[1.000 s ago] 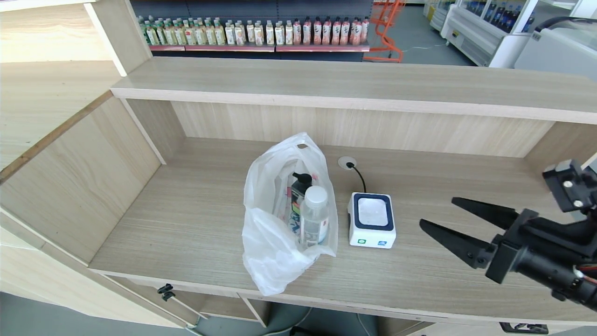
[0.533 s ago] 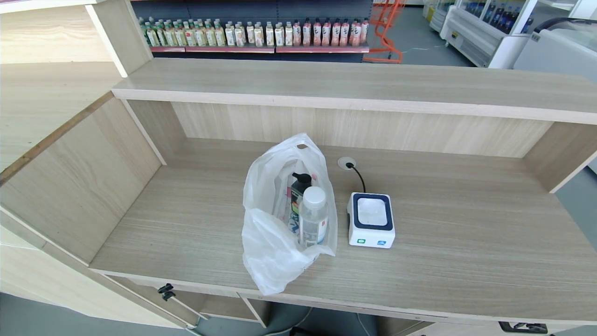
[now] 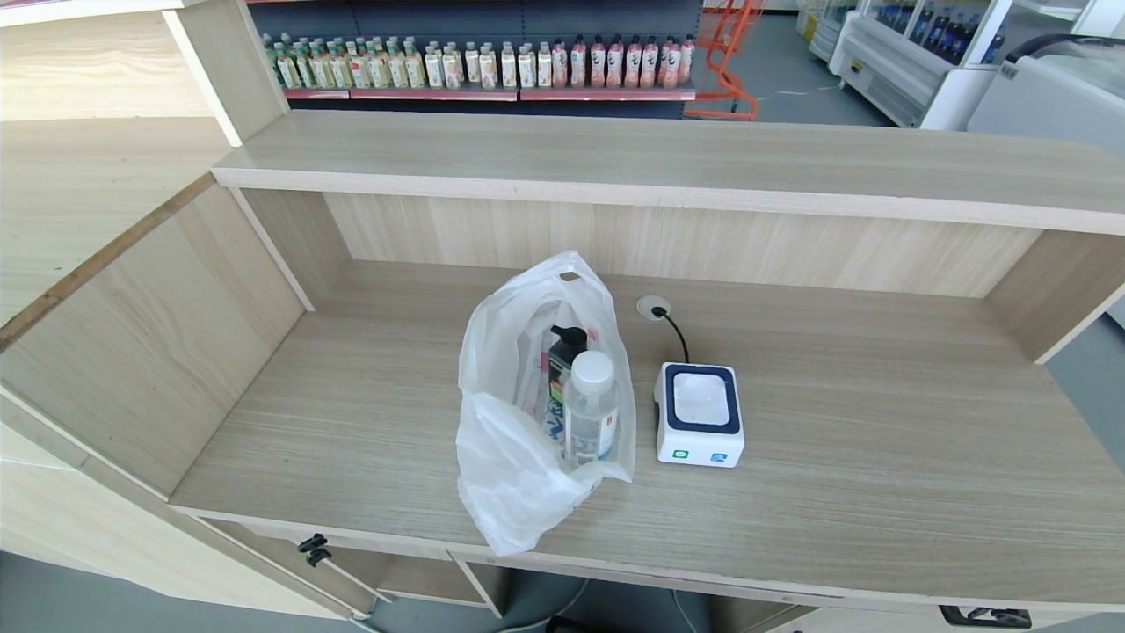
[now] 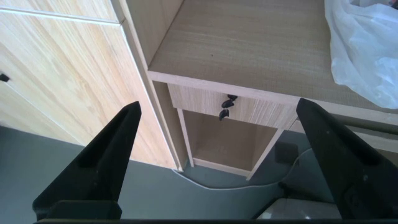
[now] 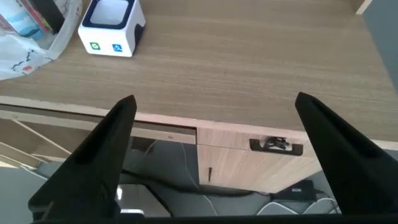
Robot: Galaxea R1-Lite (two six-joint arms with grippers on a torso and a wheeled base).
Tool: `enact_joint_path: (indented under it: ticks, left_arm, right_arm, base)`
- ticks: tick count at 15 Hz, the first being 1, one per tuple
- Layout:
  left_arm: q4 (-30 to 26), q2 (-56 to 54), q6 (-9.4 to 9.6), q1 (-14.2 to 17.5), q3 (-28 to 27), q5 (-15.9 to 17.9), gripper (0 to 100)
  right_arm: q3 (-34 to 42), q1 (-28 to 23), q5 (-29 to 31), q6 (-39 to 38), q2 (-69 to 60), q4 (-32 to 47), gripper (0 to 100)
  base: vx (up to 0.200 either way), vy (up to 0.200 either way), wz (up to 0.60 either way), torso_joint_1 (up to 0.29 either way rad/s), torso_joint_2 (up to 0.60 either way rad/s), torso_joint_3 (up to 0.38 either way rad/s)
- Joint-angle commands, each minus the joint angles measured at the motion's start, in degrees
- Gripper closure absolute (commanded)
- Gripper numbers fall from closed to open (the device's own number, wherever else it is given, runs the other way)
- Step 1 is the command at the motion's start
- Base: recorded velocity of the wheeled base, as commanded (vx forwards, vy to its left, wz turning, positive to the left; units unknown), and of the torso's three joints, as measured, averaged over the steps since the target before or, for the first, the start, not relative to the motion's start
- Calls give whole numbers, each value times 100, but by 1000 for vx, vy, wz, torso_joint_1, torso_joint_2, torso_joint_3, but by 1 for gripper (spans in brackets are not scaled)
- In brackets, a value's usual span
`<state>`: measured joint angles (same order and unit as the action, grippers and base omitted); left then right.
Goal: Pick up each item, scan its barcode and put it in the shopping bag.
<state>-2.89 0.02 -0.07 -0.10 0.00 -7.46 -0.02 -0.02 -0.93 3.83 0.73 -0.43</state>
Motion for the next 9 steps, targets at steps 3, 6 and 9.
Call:
enact_joint_path:
  ticks: [3,6,9]
  left_arm:
    - [-1,-2,-1,1,0,-1,0]
    - [-1,-2,-1,1,0,-1,0]
    - [-1,-2,-1,10,0,-1,0]
  right_arm:
    - [2,-15,5,-172,-73,8,100]
    - [2,-15,14,-242,-73,8,100]
    - [2,-15,14,-242,-73,8,100]
  base:
    - [0,0,0,0,0,0]
    - [0,0,0,0,0,0]
    - [0,0,0,0,0,0]
